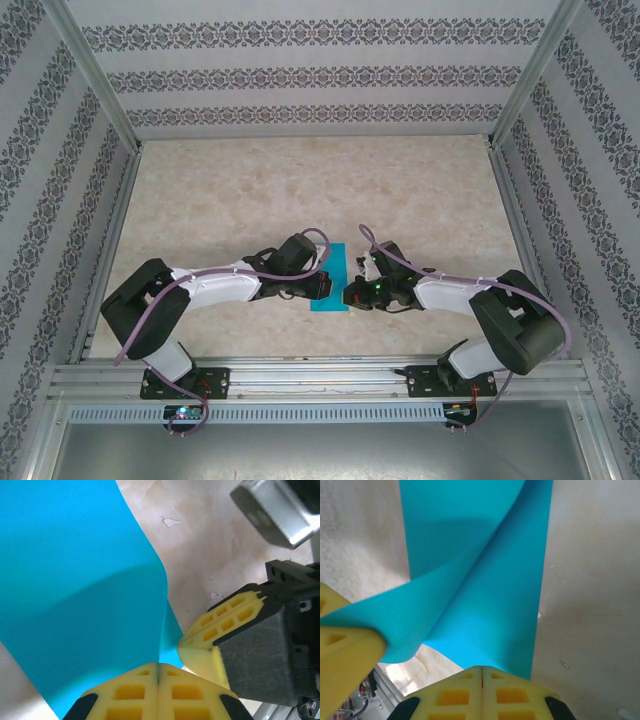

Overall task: Fold a paper plane with a square sheet of paper (fold left side to right side)
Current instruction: Fold the triangle a second time at the center of the table.

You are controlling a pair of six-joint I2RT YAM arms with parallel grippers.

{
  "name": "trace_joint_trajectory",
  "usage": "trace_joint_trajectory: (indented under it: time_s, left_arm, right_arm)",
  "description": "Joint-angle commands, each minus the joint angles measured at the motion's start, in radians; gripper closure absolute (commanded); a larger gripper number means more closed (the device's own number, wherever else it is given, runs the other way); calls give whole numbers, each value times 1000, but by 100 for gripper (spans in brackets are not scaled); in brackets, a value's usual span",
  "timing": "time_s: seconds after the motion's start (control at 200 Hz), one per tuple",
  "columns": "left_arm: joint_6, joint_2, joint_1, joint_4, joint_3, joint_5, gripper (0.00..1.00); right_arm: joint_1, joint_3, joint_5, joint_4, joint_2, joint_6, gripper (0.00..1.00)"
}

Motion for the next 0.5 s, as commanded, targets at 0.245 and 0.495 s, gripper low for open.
trace_joint_trajectory:
  time_s: [0.245,0.495]
  left_arm:
    - [30,13,47,-12,-14,40,100]
    - [82,34,95,-28,-13,75,100]
  right_arm:
    - [22,2,57,-73,62,-39,100]
    - [21,17,58,-113,83,-72,100]
